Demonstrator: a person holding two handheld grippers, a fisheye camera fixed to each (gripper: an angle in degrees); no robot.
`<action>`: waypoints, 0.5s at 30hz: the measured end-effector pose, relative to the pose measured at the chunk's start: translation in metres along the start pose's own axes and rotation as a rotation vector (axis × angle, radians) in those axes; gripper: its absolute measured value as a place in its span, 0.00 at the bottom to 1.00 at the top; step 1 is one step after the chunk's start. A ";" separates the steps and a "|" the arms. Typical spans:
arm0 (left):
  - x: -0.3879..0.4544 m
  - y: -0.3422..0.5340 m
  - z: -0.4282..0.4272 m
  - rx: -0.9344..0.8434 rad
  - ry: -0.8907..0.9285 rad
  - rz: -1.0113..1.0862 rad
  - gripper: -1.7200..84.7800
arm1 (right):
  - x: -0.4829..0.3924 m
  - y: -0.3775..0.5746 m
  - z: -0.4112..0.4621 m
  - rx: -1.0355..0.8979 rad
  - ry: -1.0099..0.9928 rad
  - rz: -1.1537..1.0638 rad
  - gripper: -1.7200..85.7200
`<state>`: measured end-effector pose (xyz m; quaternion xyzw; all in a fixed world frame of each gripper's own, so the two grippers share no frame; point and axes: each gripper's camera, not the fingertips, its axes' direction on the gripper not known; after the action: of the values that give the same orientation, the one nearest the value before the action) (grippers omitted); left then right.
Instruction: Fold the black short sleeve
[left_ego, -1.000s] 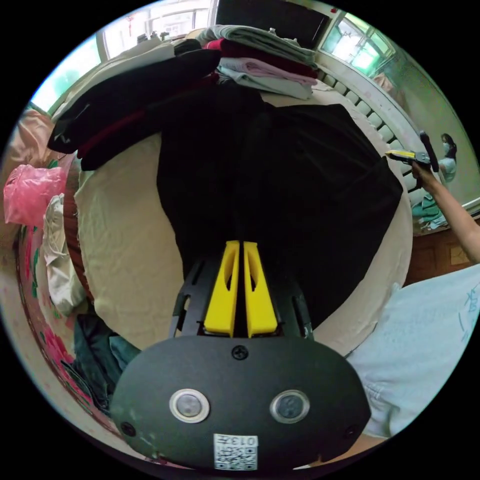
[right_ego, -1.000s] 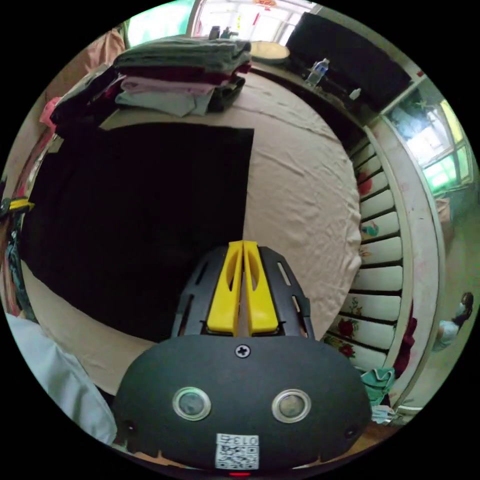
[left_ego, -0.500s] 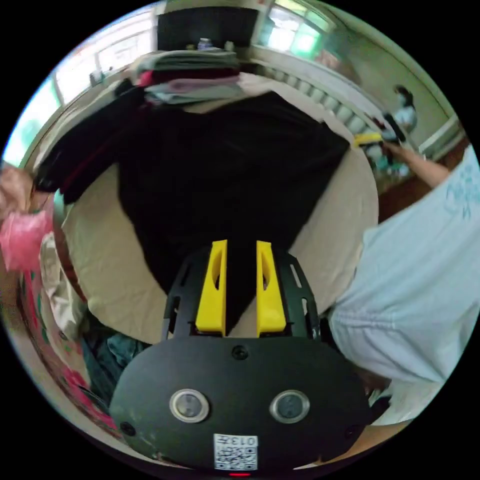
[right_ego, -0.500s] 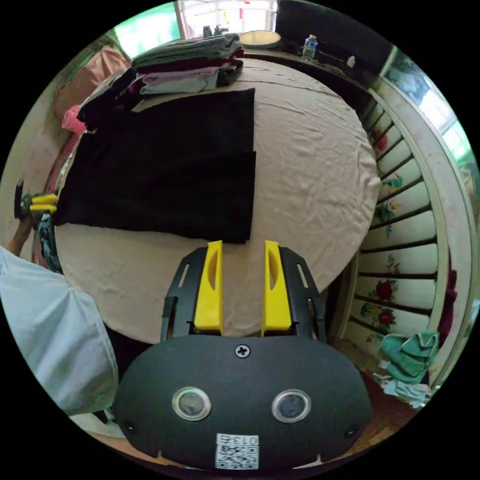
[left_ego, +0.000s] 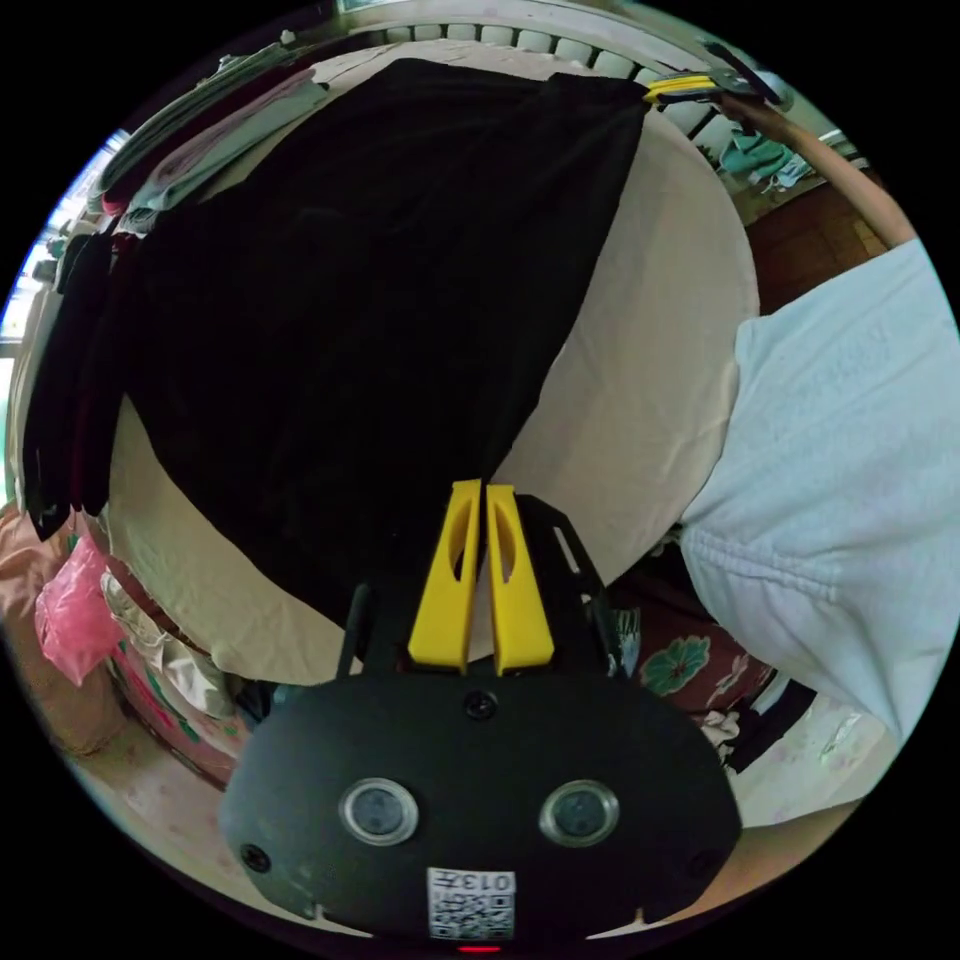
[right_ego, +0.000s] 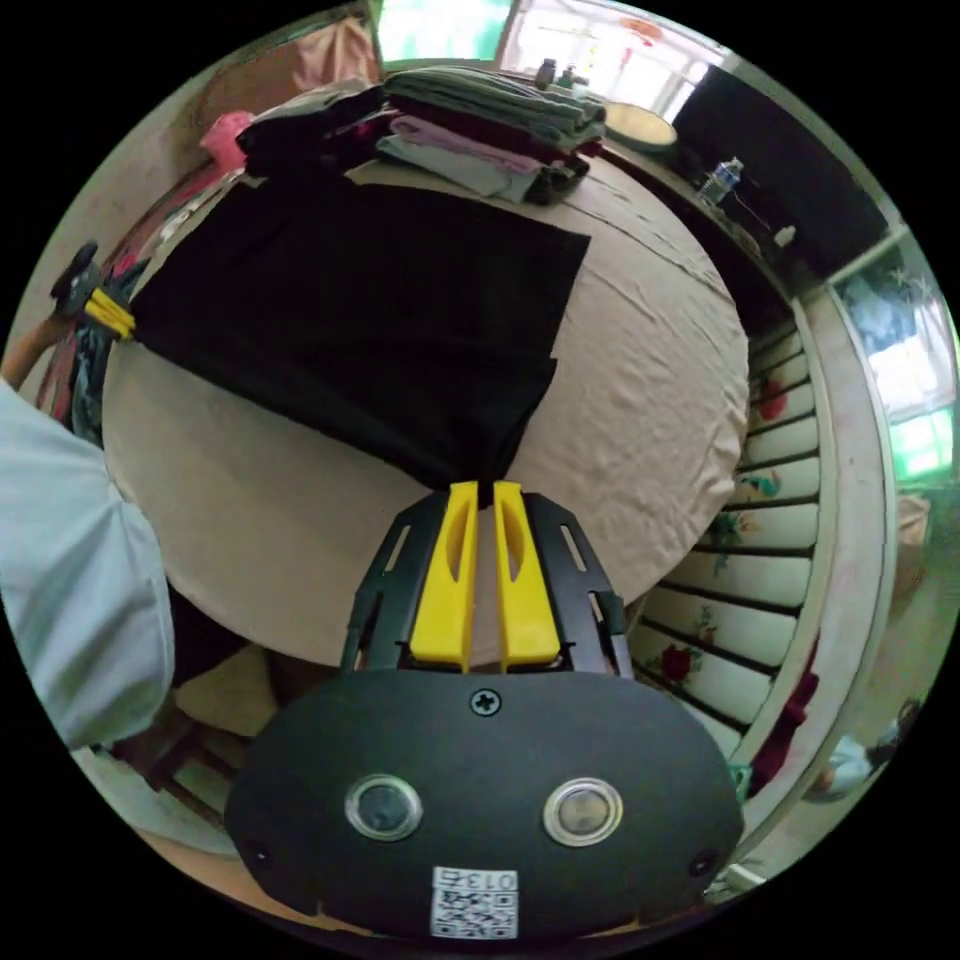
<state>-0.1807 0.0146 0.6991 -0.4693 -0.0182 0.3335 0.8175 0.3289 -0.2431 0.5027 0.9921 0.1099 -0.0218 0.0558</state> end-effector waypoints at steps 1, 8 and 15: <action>0.001 0.001 -0.002 0.009 0.014 -0.007 0.02 | -0.001 0.000 -0.006 -0.007 0.024 -0.056 0.05; 0.003 0.005 0.005 0.021 0.055 -0.057 0.02 | 0.006 -0.001 0.038 -0.138 -0.057 -0.023 0.09; -0.007 0.041 -0.009 0.052 0.178 -0.148 0.03 | 0.057 0.000 -0.006 0.028 -0.057 0.272 0.13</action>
<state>-0.2046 0.0170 0.6643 -0.4731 0.0284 0.2296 0.8501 0.3849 -0.2303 0.5058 0.9975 -0.0273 -0.0436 0.0477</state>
